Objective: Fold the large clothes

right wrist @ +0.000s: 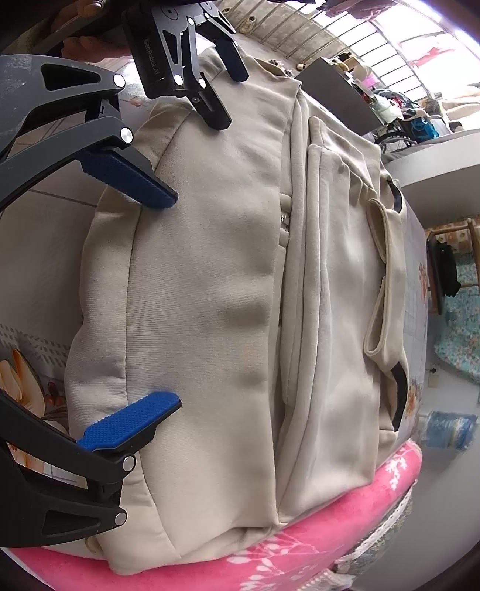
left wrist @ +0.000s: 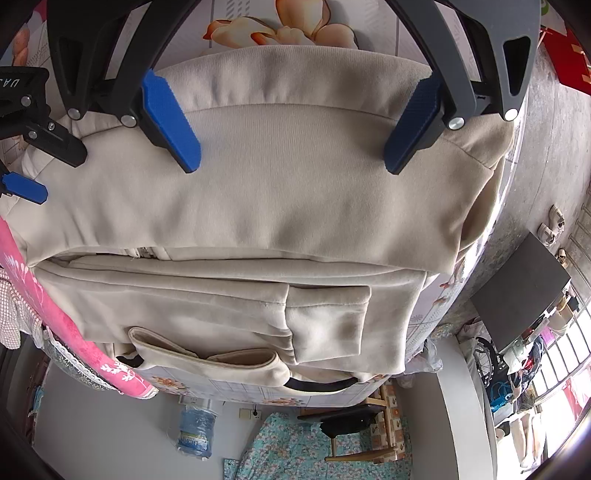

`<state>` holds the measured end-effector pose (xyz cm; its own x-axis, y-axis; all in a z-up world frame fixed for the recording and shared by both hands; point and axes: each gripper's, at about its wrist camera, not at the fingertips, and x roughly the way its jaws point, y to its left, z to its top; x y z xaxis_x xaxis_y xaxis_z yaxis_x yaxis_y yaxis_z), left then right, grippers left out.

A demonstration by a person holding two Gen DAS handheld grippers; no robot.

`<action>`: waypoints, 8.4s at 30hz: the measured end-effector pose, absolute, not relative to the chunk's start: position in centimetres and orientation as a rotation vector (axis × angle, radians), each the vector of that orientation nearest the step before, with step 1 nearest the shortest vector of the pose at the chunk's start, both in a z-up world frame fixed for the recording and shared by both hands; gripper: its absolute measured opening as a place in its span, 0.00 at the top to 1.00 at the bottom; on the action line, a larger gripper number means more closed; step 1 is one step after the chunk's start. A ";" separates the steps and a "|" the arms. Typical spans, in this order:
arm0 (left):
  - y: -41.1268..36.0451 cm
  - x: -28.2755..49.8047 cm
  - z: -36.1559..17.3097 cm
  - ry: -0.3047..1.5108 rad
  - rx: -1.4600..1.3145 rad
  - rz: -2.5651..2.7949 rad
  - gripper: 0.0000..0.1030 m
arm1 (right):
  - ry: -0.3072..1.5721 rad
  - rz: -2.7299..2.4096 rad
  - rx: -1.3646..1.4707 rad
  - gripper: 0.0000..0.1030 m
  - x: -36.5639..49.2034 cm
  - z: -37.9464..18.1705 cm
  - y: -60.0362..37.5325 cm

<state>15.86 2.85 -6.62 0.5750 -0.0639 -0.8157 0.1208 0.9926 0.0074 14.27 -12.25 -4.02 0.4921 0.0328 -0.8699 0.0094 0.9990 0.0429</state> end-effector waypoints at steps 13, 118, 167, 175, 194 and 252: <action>2.8 15.4 -6.7 0.919 0.085 -0.118 0.05 | 1.017 0.010 0.043 0.08 15.5 -3.3 -12.6; 8.1 17.4 -5.7 0.887 0.245 -0.046 0.64 | 0.887 0.049 0.111 0.08 11.6 -0.9 -16.5; 7.7 17.2 -5.7 0.878 0.219 -0.011 0.63 | 1.146 0.040 0.234 0.45 14.9 -1.5 -27.6; 7.9 17.3 -5.7 0.879 0.218 -0.018 0.64 | 1.178 0.069 0.170 0.45 14.0 -1.4 -27.2; 7.9 17.3 -5.7 0.876 0.223 -0.016 0.64 | 1.183 0.210 0.518 0.69 15.8 -1.9 -30.8; 10.0 11.8 -1.2 0.716 0.142 -0.047 0.93 | 0.889 -0.108 -0.334 0.95 10.0 3.3 -19.1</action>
